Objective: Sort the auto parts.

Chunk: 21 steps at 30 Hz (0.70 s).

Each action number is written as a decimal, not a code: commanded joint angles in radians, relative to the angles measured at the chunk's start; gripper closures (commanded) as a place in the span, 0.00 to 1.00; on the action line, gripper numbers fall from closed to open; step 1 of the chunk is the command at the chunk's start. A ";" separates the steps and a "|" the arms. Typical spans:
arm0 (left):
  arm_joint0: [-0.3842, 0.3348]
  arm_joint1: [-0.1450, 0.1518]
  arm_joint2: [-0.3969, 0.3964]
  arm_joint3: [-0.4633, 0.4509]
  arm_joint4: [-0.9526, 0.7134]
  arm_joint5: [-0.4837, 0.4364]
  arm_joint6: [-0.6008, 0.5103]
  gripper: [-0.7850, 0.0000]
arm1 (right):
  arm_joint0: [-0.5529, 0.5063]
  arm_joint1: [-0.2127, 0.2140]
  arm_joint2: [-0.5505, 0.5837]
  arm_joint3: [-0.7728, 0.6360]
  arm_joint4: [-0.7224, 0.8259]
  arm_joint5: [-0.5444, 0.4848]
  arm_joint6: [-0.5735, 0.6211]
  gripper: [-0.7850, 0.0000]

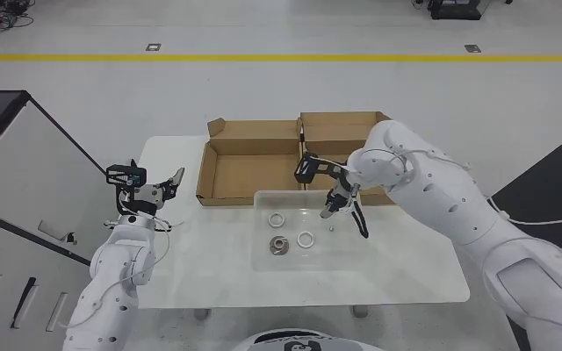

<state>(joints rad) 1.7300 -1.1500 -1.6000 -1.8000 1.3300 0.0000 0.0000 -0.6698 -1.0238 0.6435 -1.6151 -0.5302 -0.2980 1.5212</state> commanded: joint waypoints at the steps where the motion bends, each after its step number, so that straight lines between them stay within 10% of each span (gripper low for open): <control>1: 0.000 0.000 0.000 0.000 0.000 0.000 0.000 0.00 | -0.013 0.000 -0.007 -0.013 -0.016 -0.008 -0.023 0.00; 10: 0.000 0.000 0.000 0.000 0.000 0.000 0.000 0.00 | -0.060 0.012 -0.032 -0.061 -0.064 -0.008 -0.008 0.00; 14: 0.000 0.000 0.000 0.000 0.000 0.000 0.000 0.00 | -0.070 0.015 -0.040 -0.059 -0.055 0.001 0.002 0.49; 21: 0.000 0.000 0.000 0.000 0.000 0.000 0.000 0.00 | -0.078 0.014 -0.044 -0.036 -0.043 0.000 -0.007 0.62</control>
<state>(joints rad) 1.7300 -1.1500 -1.6000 -1.8000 1.3300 0.0000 0.0000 -0.7470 -1.0094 0.6004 -1.6538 -0.5730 -0.2973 1.5155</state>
